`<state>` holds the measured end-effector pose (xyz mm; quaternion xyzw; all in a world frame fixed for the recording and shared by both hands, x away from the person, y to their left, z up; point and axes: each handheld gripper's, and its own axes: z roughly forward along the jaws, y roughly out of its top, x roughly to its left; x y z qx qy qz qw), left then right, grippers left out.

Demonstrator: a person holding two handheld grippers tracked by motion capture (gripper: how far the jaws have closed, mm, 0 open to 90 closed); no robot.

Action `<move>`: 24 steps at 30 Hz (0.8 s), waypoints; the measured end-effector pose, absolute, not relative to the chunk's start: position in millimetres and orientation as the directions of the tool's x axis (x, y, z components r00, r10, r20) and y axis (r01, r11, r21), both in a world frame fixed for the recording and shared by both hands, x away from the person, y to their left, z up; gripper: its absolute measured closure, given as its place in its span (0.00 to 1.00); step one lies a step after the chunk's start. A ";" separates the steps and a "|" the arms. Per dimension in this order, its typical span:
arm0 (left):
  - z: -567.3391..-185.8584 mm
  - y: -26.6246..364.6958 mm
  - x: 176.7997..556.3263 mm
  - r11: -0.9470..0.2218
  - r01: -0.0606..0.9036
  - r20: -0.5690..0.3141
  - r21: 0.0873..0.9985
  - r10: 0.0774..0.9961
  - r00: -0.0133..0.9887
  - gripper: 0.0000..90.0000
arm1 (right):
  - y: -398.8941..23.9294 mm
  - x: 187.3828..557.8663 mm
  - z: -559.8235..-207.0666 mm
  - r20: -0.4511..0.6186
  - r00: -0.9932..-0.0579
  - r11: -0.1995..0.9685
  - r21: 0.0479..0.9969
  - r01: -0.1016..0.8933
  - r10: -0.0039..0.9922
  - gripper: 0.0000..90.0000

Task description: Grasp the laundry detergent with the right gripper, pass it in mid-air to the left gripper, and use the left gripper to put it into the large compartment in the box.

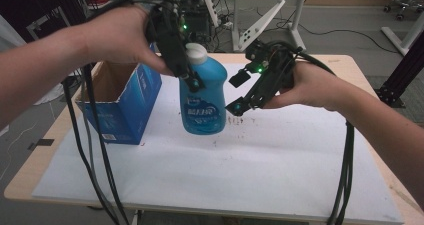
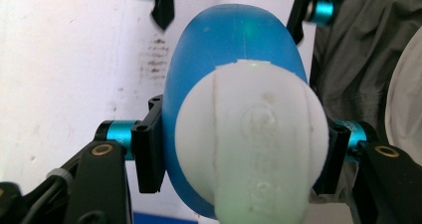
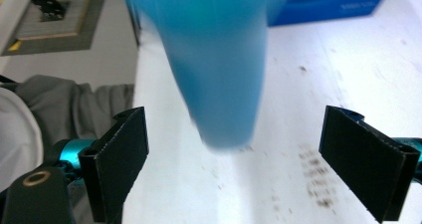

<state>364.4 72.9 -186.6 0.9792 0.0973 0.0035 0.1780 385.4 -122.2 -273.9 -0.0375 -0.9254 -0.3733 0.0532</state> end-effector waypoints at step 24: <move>-108.1 216.0 385.5 -0.694 0.593 0.040 0.408 0.663 0.748 0.43 | -213.2 422.3 -292.7 0.069 -0.922 0.758 0.547 0.355 0.382 0.13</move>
